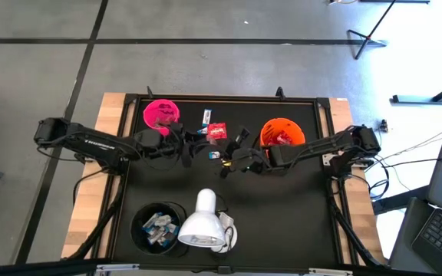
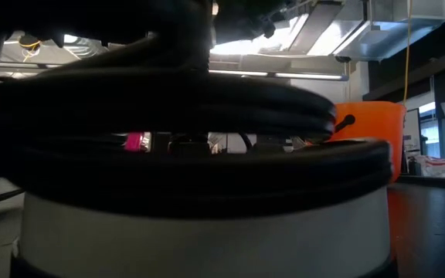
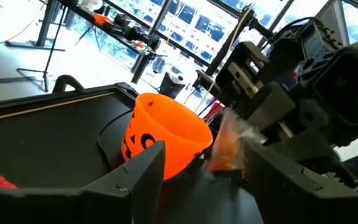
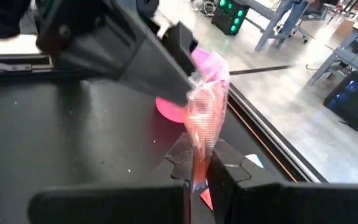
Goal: Sort candy
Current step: Put the orange gummy into the pink bucket
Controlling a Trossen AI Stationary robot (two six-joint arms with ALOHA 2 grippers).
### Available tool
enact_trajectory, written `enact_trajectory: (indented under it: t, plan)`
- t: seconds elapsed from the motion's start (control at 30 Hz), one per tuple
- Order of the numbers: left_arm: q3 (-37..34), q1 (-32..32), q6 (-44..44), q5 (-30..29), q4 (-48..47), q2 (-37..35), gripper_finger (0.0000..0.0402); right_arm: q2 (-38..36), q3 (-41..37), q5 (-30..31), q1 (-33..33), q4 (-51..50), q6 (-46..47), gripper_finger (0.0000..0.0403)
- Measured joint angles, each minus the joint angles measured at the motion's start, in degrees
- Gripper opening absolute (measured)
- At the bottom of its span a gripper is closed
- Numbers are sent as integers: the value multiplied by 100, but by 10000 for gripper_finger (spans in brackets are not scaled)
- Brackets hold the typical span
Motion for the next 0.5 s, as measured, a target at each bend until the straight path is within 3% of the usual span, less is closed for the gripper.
enact_trajectory:
  t: [0.5]
  plan:
    - [-2, -4, 124, 140, 560, 246, 205, 0, 0, -302, -2, 143, -137, 23]
